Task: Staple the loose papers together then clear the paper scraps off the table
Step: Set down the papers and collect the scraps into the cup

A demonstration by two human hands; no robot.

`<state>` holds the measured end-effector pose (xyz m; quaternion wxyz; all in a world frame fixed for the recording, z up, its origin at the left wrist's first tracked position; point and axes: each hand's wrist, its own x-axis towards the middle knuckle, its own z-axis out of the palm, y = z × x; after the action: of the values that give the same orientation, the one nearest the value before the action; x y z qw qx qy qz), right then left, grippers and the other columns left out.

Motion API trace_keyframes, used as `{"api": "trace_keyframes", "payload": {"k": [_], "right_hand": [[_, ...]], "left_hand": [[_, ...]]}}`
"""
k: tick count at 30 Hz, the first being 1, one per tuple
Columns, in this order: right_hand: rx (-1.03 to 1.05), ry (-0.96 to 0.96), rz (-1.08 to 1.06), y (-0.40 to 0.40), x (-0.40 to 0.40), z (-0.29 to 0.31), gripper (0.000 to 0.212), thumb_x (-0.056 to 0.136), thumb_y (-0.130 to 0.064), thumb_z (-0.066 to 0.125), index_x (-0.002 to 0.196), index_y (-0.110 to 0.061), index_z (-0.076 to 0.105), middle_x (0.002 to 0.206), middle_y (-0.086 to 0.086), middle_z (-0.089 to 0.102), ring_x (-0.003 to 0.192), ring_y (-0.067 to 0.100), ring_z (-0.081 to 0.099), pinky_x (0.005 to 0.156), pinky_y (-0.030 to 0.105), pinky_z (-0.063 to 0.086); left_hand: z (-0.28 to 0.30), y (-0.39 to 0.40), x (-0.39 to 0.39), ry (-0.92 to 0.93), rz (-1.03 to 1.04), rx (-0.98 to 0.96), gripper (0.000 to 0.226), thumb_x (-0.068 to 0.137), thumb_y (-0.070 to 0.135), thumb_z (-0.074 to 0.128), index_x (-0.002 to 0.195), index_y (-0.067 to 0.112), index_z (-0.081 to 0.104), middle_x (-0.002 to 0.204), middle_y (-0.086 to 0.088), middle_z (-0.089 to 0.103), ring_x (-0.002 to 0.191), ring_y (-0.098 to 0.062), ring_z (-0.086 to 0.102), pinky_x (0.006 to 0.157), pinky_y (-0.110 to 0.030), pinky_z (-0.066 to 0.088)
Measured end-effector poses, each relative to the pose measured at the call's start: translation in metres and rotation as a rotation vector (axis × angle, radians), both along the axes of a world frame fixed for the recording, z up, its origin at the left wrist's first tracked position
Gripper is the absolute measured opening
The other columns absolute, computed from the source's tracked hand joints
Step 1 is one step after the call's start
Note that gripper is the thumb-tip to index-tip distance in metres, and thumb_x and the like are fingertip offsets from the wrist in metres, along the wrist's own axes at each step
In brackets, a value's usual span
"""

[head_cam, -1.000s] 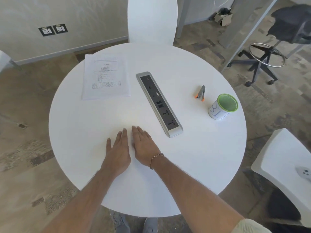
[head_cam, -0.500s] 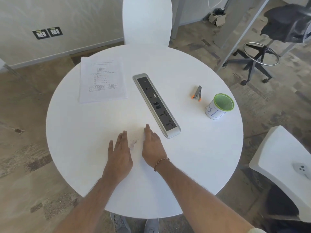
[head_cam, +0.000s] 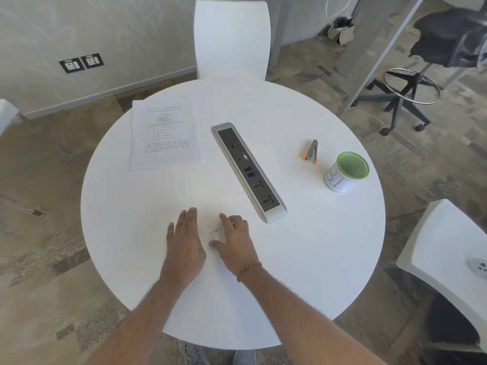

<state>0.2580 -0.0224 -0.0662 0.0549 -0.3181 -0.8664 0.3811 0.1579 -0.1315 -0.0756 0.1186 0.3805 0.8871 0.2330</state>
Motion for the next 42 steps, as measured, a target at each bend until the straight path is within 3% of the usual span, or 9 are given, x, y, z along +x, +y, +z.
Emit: {"api": "trace_keyframes", "payload": {"k": [4, 8, 12, 15, 19, 24, 36, 42], "right_hand": [[-0.071, -0.042, -0.042, -0.002, -0.018, -0.004, 0.043, 0.083, -0.01, 0.066, 0.125, -0.01, 0.057, 0.119, 0.006, 0.044, 0.113, 0.025, 0.044, 0.098, 0.031, 0.045], [-0.03, -0.031, -0.063, 0.002, -0.033, -0.005, 0.013, 0.083, -0.003, 0.062, 0.096, -0.004, 0.06, 0.102, 0.008, 0.049, 0.096, 0.028, 0.05, 0.083, 0.037, 0.051], [-0.002, -0.009, -0.054, 0.009, -0.033, -0.003, 0.027, 0.085, -0.008, 0.063, 0.112, -0.004, 0.065, 0.111, 0.009, 0.053, 0.103, 0.024, 0.046, 0.086, 0.026, 0.043], [0.063, -0.014, -0.006, 0.007, -0.03, -0.004, 0.033, 0.085, -0.009, 0.064, 0.117, -0.012, 0.067, 0.117, 0.008, 0.051, 0.104, 0.024, 0.041, 0.087, 0.029, 0.044], [0.203, -0.072, 0.089, 0.003, -0.038, -0.009, 0.025, 0.081, 0.007, 0.056, 0.094, -0.008, 0.071, 0.104, 0.005, 0.054, 0.093, 0.025, 0.043, 0.071, 0.035, 0.051], [0.277, -0.14, 0.137, 0.005, -0.043, -0.003, 0.026, 0.066, 0.019, 0.045, 0.076, 0.002, 0.063, 0.083, 0.015, 0.058, 0.076, 0.029, 0.047, 0.057, 0.034, 0.04], [0.365, -0.336, 0.242, 0.006, -0.055, 0.016, 0.02, 0.086, 0.01, 0.046, 0.095, 0.0, 0.061, 0.101, 0.019, 0.058, 0.096, 0.034, 0.054, 0.07, 0.034, 0.041], [0.272, -0.39, 0.229, 0.01, -0.062, 0.022, 0.019, 0.085, 0.008, 0.047, 0.096, -0.001, 0.06, 0.101, 0.02, 0.06, 0.097, 0.036, 0.056, 0.075, 0.038, 0.045]], "left_hand": [[0.0, 0.003, -0.003, 0.005, -0.05, 0.037, 0.07, 0.084, -0.016, 0.043, 0.151, 0.001, 0.032, 0.157, -0.016, 0.039, 0.15, -0.032, 0.029, 0.119, -0.058, 0.026], [-0.001, 0.005, -0.01, 0.035, -0.051, 0.075, 0.07, 0.083, -0.019, 0.044, 0.15, 0.0, 0.035, 0.156, -0.018, 0.04, 0.148, -0.036, 0.032, 0.117, -0.058, 0.029], [-0.001, 0.005, -0.017, 0.07, -0.044, 0.122, 0.063, 0.081, -0.017, 0.043, 0.143, -0.004, 0.043, 0.149, -0.023, 0.048, 0.14, -0.044, 0.042, 0.112, -0.06, 0.037], [0.0, 0.006, -0.022, 0.086, -0.03, 0.09, 0.064, 0.078, -0.005, 0.036, 0.141, -0.003, 0.046, 0.148, -0.022, 0.05, 0.138, -0.044, 0.045, 0.11, -0.06, 0.039], [0.0, 0.009, -0.026, 0.098, -0.033, 0.086, 0.063, 0.079, -0.003, 0.036, 0.141, -0.001, 0.046, 0.147, -0.021, 0.05, 0.137, -0.042, 0.046, 0.108, -0.061, 0.041], [0.0, 0.012, -0.03, 0.11, -0.033, 0.114, 0.054, 0.083, 0.0, 0.037, 0.136, -0.002, 0.05, 0.141, -0.024, 0.056, 0.13, -0.045, 0.053, 0.101, -0.06, 0.047], [0.023, 0.034, -0.046, 0.082, -0.101, 0.049, 0.059, 0.08, 0.001, 0.038, 0.137, 0.006, 0.046, 0.143, -0.02, 0.054, 0.131, -0.041, 0.051, 0.097, -0.062, 0.048], [0.035, 0.043, -0.055, 0.096, -0.142, 0.05, 0.057, 0.082, 0.0, 0.039, 0.138, 0.006, 0.047, 0.144, -0.017, 0.052, 0.132, -0.038, 0.049, 0.097, -0.061, 0.048]]}}
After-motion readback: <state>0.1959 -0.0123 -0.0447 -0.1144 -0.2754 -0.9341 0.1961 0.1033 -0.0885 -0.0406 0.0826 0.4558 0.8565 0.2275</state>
